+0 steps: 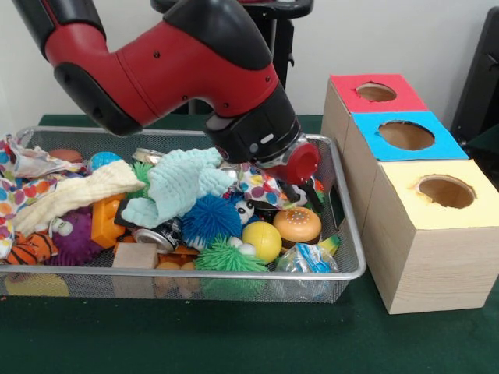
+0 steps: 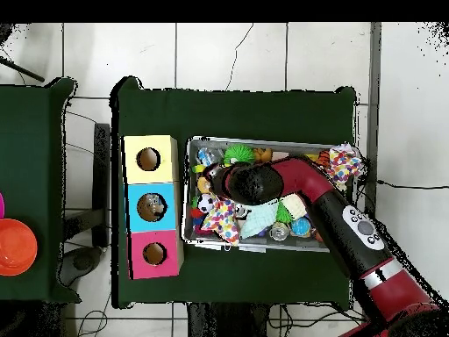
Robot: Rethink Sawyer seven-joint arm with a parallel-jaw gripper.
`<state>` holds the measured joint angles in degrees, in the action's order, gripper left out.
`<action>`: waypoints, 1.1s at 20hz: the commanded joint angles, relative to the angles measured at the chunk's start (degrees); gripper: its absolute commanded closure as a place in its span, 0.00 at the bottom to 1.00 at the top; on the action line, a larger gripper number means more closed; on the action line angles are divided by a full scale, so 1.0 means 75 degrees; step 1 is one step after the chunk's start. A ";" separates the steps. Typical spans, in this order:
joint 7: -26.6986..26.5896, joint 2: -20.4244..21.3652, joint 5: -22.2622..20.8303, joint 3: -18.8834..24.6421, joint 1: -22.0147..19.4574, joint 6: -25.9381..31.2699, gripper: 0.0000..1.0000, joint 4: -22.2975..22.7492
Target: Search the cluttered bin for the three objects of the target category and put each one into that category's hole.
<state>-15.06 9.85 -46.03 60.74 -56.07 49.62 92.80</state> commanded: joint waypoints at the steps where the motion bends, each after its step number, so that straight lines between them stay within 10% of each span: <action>1: -0.2189 -0.0643 -0.0645 -0.0551 0.0090 0.0042 0.00 -0.1079; 22: -0.1873 -0.0774 -0.0493 -0.0645 0.0124 0.0245 0.00 -0.1381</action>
<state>-15.20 6.17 -46.36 60.29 -55.27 49.64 90.21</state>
